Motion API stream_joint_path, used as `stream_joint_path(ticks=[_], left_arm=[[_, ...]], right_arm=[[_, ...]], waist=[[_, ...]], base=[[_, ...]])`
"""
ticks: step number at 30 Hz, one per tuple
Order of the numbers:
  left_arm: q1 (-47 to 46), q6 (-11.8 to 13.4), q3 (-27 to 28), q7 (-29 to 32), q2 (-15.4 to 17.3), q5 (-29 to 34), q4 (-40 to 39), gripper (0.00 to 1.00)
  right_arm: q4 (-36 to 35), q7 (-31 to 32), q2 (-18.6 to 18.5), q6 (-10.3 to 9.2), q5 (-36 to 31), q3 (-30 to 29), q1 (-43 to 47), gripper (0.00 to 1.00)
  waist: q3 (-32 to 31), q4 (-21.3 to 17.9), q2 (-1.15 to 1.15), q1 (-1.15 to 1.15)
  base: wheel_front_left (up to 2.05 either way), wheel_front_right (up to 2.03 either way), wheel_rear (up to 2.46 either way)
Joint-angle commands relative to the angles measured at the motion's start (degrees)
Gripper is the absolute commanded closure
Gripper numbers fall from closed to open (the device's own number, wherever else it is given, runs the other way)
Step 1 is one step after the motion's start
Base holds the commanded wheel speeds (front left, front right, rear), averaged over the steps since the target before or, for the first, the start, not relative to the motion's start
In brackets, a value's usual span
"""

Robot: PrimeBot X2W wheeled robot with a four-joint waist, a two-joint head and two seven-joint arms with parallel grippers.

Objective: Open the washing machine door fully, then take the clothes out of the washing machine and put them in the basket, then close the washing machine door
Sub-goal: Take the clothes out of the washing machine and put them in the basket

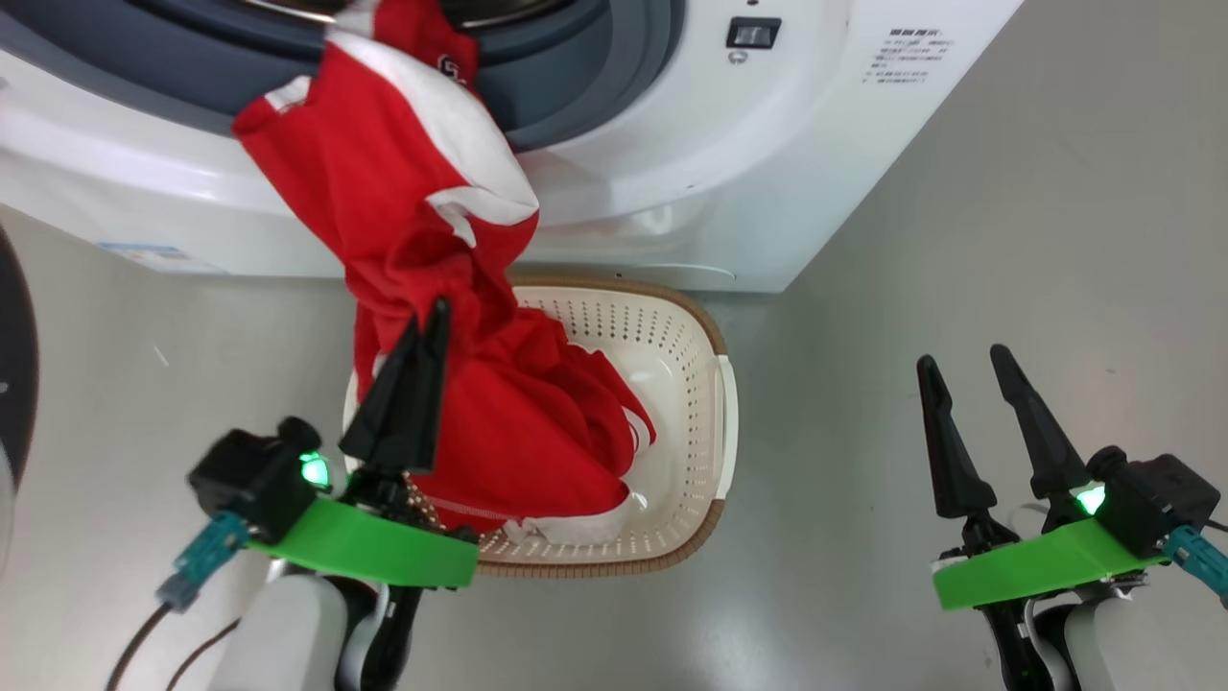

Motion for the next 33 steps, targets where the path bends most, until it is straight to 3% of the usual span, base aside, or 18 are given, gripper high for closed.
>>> stream_joint_path(ticks=[1, 20, 28, 33], left_arm=[[-0.2, -0.3, 1.0, -0.3, 0.9, -0.3, 1.0, 1.00], [-11.8, -0.3, -7.0, -0.3, 3.4, -0.5, 30.0, 1.00], [-17.1, -0.3, -9.2, -0.3, 4.4, -2.6, 38.0, 1.00], [-20.2, -0.3, -13.7, -0.3, 5.2, -5.5, 42.7, 1.00]], right_arm=[[-1.6, -0.4, -0.2, 0.26, -0.3, 1.6, -0.9, 0.00], [-2.8, -0.4, -0.2, 0.26, 0.6, 2.8, -4.6, 0.00], [-3.5, -0.4, -0.2, 0.26, 0.7, 3.7, -6.2, 0.00], [-3.7, -0.4, -0.2, 0.26, 0.6, 4.1, -7.2, 0.00]], waist=[[1.3, -0.4, 0.00, 0.00], [9.7, -3.4, 0.00, 0.00], [13.6, -4.0, 0.00, 0.00], [15.6, -4.3, 0.00, 0.00]], base=[[0.00, 0.00, 0.00], [0.00, 0.00, 0.00], [0.00, 0.00, 0.00], [0.00, 0.00, 0.00]])
